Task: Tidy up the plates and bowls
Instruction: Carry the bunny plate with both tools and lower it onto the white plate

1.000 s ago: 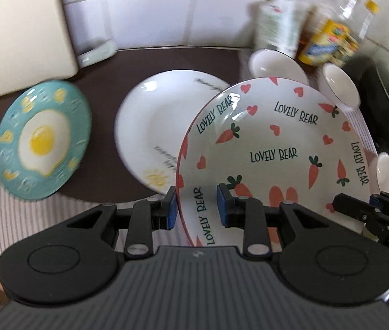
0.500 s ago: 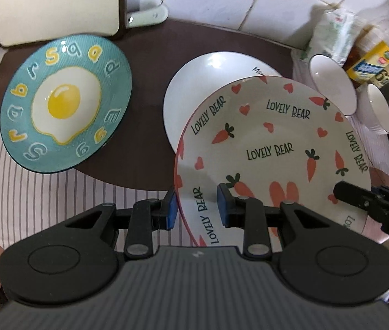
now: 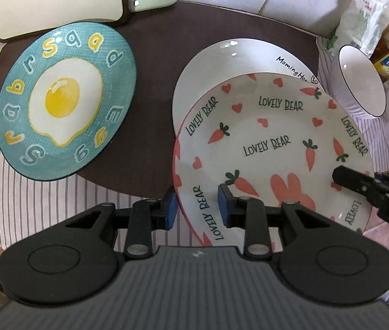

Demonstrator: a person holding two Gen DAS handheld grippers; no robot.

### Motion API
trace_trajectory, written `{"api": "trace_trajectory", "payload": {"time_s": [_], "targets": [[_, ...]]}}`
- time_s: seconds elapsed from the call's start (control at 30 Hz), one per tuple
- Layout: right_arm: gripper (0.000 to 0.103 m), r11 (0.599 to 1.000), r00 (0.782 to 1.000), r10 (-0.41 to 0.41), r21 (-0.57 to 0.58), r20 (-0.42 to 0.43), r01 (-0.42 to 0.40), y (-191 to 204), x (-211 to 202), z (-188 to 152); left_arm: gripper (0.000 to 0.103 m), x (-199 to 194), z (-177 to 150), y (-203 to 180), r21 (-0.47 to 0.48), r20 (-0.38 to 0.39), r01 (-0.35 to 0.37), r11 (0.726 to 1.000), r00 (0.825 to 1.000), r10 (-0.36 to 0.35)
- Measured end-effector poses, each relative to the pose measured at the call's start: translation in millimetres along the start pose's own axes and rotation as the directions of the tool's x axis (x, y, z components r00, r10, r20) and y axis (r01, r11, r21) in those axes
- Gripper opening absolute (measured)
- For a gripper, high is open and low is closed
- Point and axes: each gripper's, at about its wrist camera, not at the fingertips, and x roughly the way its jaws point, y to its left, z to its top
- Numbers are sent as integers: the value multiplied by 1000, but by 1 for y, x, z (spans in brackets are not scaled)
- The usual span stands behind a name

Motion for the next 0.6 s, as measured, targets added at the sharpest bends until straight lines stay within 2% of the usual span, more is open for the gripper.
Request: {"api": "trace_trajectory", "payload": {"time_s": [0.13,0.33,0.5,0.6], "targets": [[23,996,997,-76,-48,-21,75,7,8,6,29,3,3,-5,4,-1,-19,1000,1000,19],[24,993,993,-116,-36,-23,115,10,12,10,28,5,5,-6,-10,-2,-26,1000,1000,26],[31,977,981,-192,-100,-18,189,24,18,7,28,7,6,-9,-9,12,-36,999,999,36],[34,968,977,-215,-131,-5,212,29,19,6,28,9,11,-8,-40,-3,-50,998,999,50]]}}
